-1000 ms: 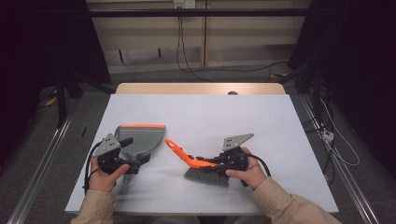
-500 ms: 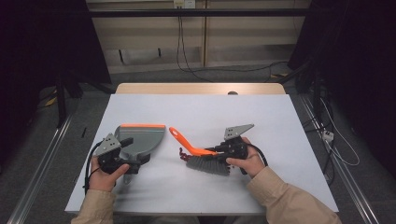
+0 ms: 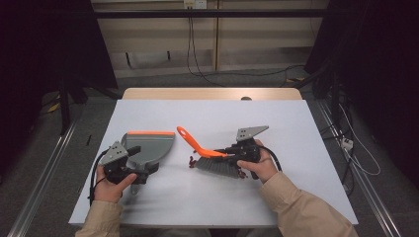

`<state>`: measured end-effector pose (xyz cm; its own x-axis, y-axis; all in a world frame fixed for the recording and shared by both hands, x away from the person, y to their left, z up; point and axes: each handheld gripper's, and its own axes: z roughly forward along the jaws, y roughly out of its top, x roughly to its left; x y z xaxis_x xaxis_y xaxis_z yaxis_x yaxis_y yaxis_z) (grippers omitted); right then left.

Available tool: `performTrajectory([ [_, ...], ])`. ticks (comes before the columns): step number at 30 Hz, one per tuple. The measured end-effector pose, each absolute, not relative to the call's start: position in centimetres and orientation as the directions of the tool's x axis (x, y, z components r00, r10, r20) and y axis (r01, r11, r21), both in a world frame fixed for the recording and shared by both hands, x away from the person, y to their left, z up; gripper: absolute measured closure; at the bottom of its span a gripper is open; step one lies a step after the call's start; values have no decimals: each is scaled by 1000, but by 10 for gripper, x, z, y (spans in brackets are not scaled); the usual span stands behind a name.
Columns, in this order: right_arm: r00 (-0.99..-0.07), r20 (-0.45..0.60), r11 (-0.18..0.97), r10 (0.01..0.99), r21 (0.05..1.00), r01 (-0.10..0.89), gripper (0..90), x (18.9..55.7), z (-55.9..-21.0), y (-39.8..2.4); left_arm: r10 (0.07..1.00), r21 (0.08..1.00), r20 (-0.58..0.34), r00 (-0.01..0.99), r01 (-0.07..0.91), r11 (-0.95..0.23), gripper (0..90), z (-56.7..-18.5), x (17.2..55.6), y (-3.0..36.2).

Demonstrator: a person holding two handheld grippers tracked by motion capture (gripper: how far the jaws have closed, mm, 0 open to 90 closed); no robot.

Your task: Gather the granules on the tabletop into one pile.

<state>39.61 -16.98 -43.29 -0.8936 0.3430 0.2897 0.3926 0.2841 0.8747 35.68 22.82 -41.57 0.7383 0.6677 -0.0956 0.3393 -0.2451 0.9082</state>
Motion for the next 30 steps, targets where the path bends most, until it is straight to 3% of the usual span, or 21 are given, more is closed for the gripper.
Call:
performTrajectory([
  [5, -867, 285, 238, 409, 884, 403, 706, 389, -420, -177, 663, 910, -96, 742, 335, -243, 45, -415, 356, 228],
  [9, -816, 241, 214, 525, 891, 401, 706, 378, -412, -189, 658, 911, -100, 746, 335, -241, 45, -415, 356, 228],
  [10, -771, 202, 205, 604, 895, 396, 706, 370, -409, -195, 655, 914, -99, 749, 330, -238, 45, -415, 356, 229],
  [16, -675, 113, 207, 729, 903, 375, 706, 355, -411, -208, 646, 913, -93, 757, 323, -247, 45, -416, 358, 226],
  [22, -614, 53, 236, 787, 895, 379, 706, 347, -422, -213, 639, 912, -87, 764, 319, -258, 46, -417, 359, 223],
  [30, -567, 56, 224, 822, 884, 412, 705, 333, -434, -227, 646, 916, -87, 759, 316, -248, 46, -414, 356, 224],
])
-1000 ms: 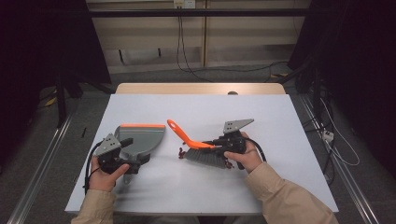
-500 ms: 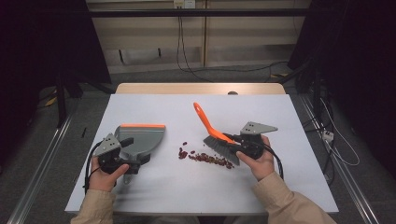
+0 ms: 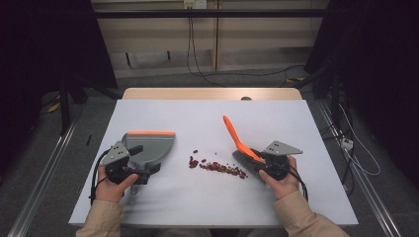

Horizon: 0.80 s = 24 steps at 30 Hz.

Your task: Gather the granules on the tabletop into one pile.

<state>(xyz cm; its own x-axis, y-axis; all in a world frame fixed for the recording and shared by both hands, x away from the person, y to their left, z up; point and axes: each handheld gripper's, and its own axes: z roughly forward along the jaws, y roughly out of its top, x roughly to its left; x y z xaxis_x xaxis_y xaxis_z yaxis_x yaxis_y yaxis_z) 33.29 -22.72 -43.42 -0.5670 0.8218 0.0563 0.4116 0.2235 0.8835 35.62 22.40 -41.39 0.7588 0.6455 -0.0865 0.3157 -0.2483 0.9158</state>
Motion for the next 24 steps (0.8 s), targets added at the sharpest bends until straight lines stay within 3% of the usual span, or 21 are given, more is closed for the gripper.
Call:
performTrajectory([
  [11, -495, 10, 220, 869, 888, 404, 706, 323, -437, -222, 643, 919, -83, 761, 308, -246, 46, -411, 354, 222],
  [24, -412, -3, 169, 911, 915, 367, 706, 326, -444, -172, 644, 921, -85, 760, 306, -239, 46, -410, 354, 224],
])
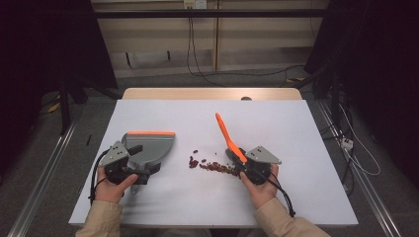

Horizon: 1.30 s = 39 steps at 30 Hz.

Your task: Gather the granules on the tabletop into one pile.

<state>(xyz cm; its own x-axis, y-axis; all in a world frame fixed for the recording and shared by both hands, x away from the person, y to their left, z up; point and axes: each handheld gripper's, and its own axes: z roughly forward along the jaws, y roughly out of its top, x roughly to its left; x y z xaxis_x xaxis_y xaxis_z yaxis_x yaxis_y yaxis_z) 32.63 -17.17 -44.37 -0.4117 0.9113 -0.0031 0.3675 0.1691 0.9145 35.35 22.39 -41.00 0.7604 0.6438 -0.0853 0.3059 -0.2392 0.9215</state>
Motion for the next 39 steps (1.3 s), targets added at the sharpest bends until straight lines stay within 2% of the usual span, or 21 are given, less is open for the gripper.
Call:
performTrajectory([
  [7, -396, 14, 143, 918, 920, 364, 706, 336, -445, -158, 645, 921, -84, 759, 306, -240, 45, -410, 354, 224],
  [20, -451, 53, 131, 891, 921, 367, 704, 350, -446, -149, 644, 919, -85, 760, 310, -245, 46, -411, 354, 224],
  [39, -515, 39, 163, 856, 925, 342, 703, 351, -446, -136, 639, 917, -86, 764, 311, -249, 45, -412, 355, 224],
])
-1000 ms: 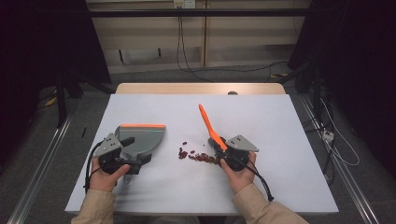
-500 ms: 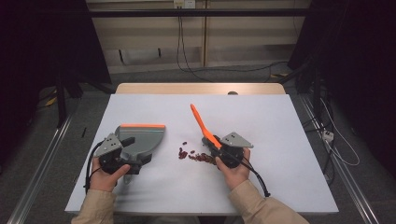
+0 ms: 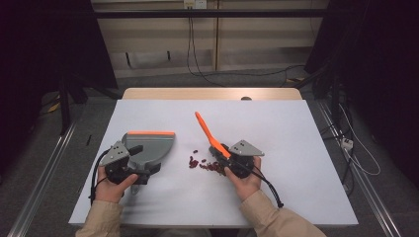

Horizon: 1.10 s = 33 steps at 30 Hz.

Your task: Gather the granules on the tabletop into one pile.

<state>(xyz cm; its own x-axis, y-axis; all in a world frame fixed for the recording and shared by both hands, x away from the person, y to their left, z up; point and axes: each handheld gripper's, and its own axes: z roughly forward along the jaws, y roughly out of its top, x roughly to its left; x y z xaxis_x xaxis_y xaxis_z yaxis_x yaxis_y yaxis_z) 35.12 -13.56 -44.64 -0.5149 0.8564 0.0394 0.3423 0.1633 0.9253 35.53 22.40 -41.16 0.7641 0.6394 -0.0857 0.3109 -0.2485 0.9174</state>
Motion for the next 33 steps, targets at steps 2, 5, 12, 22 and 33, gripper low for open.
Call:
performTrajectory([
  [2, -530, 34, 173, 847, 926, 336, 705, 350, -446, -136, 640, 917, -88, 764, 312, -247, 45, -412, 355, 224],
  [5, -547, 24, 189, 837, 925, 329, 705, 351, -446, -136, 641, 917, -89, 762, 314, -245, 45, -412, 355, 224],
  [12, -593, 21, 176, 805, 946, 273, 705, 363, -432, -150, 648, 917, -90, 756, 317, -243, 45, -412, 355, 226],
  [22, -734, -4, 233, 680, 949, 210, 706, 419, -425, -148, 651, 914, -91, 754, 323, -246, 45, -413, 357, 226],
  [33, -885, -16, 358, 465, 918, 172, 705, 453, -445, -129, 667, 914, -101, 738, 334, -231, 44, -415, 357, 231],
])
